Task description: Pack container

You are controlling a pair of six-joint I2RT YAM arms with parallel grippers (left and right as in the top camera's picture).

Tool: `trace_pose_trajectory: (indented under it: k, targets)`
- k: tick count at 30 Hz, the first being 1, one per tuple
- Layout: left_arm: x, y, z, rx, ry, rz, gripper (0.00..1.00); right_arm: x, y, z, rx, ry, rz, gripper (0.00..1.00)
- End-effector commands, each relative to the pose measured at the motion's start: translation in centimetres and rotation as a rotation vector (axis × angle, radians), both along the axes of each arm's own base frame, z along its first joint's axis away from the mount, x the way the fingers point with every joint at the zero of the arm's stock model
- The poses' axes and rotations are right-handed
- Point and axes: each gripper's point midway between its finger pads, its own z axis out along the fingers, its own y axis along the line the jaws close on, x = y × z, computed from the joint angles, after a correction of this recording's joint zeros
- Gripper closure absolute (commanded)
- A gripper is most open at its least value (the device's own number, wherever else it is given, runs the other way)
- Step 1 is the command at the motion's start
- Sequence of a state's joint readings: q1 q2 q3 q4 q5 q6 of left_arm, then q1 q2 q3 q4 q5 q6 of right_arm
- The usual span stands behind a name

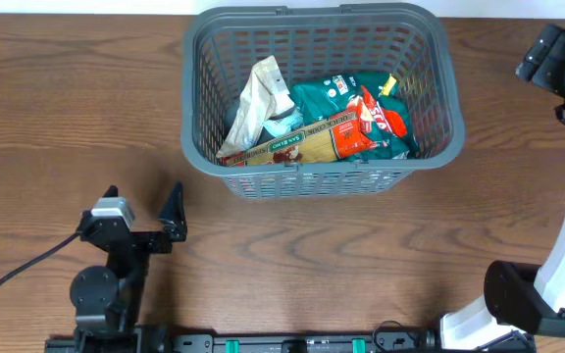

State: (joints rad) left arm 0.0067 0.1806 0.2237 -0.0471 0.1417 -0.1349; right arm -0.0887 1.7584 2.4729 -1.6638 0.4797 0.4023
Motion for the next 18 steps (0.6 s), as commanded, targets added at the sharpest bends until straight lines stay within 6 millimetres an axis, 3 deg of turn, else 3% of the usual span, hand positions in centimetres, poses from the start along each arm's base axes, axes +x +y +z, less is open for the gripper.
trace_pose_trajectory:
  k: [1, 18]
  targets:
    - [-0.2, 0.4, -0.6, -0.009, -0.009, 0.019, 0.01, -0.3, -0.2, 0.5, -0.003, -0.018, -0.018, 0.01]
    - [-0.3, 0.3, -3.8, -0.009, 0.005, 0.019, 0.01, -0.3, -0.2, 0.5, -0.003, -0.019, -0.018, 0.01]
